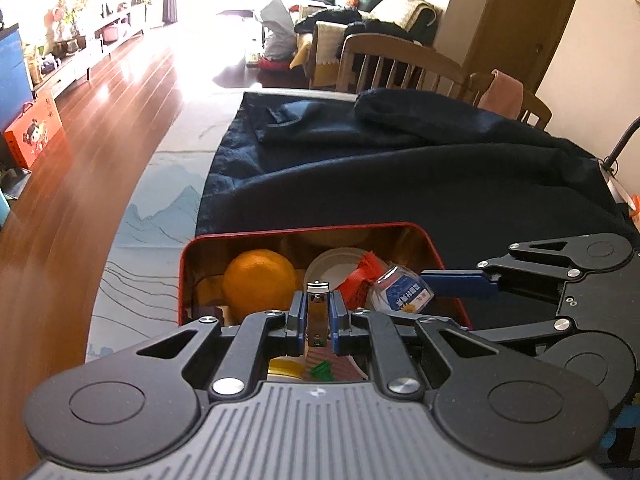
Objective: Organize rigid objects
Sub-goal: 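Open both tools to release the strip and bottle into the tin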
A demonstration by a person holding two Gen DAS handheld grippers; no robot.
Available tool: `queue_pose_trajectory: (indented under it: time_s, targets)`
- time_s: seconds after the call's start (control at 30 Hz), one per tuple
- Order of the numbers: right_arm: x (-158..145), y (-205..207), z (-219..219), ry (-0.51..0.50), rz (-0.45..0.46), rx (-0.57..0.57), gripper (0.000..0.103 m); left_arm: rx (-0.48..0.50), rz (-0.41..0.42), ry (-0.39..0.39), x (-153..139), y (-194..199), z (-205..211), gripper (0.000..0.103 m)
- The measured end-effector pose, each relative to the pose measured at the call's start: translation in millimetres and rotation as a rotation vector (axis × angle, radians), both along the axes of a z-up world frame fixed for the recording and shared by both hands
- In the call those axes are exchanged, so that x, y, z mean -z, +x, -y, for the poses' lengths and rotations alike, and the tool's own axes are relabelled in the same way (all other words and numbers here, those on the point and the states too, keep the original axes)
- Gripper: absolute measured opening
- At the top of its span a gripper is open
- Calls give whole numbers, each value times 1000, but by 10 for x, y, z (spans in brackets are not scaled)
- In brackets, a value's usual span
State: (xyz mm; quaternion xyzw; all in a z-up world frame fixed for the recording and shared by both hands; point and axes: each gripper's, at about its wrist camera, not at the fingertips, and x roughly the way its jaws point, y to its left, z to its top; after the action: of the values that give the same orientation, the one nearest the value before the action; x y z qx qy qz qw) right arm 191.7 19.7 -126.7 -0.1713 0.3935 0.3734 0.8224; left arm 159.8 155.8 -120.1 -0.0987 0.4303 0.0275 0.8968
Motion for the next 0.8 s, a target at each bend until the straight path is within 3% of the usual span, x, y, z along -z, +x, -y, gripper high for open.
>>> queue_pose_trajectory:
  time_s: [0.43,0.8]
  targets:
    - [65,-57,-74,-31,2,-16,39,-13,-65,-29,191,45,-41,11]
    - [-4,-161,68,3,4,10,46,-17,-63,2,129,-61,31,11]
